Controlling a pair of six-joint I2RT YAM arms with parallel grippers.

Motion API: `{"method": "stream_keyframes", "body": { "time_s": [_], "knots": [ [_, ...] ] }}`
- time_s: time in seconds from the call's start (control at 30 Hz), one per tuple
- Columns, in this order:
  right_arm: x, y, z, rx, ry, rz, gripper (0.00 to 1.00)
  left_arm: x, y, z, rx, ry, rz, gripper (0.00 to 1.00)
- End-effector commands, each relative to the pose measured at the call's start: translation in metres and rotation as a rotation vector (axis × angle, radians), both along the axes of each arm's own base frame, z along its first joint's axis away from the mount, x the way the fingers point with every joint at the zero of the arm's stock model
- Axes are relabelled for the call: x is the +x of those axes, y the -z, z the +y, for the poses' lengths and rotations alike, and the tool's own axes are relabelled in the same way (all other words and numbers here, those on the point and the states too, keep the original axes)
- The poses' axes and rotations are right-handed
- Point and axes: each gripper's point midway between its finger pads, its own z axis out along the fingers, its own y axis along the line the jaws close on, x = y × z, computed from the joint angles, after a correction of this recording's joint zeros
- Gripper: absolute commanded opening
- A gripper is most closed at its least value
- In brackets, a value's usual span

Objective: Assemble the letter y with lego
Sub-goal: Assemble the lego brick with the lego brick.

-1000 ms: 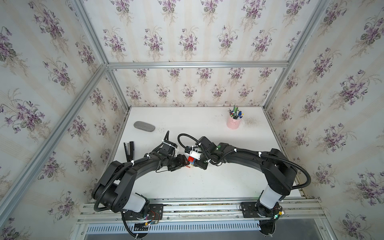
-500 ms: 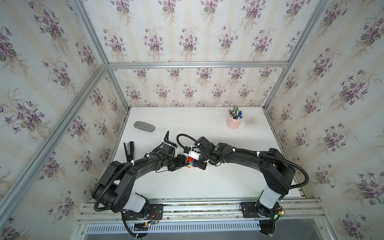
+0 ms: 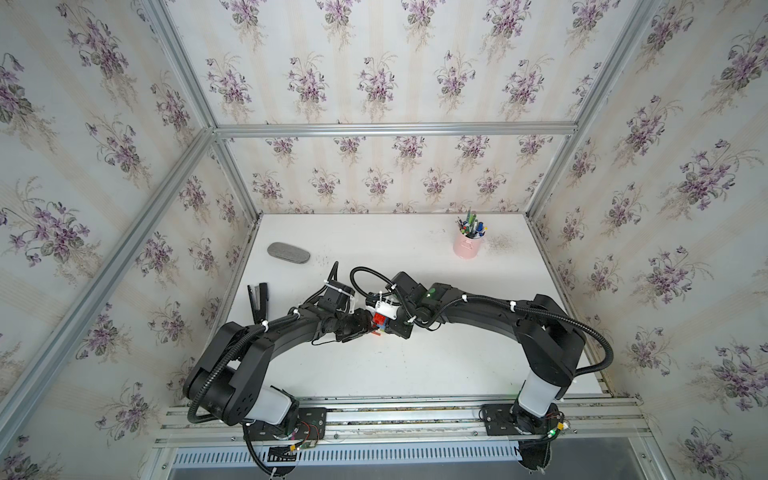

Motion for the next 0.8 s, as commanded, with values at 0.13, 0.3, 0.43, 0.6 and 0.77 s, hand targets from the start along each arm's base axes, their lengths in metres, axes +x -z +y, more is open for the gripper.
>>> {"method": "stream_keyframes", "body": {
  "time_s": [0.13, 0.3, 0.43, 0.6, 0.77],
  "knots": [
    [0.0021, 0.0089, -0.0063, -0.047, 0.007, -0.008, 0.22, -0.0229, 0.0273, 0.0333, 0.172, -0.035, 0.098, 0.64],
    [0.0041, 0.0093, -0.0063, -0.050, 0.014, -0.013, 0.22, -0.0235, 0.0274, 0.0370, 0.164, -0.050, 0.095, 0.64],
    [0.0047, 0.0085, -0.0054, -0.049, 0.015, -0.013, 0.22, -0.0243, 0.0278, 0.0397, 0.154, -0.059, 0.094, 0.64],
    [0.0055, 0.0091, -0.0060, -0.061, 0.016, -0.010, 0.22, -0.0243, 0.0293, 0.0393, 0.129, -0.069, 0.096, 0.64],
    [0.0072, 0.0097, -0.0067, -0.075, 0.020, -0.010, 0.22, -0.0239, 0.0290, 0.0378, 0.112, -0.071, 0.091, 0.64]
  ]
}}
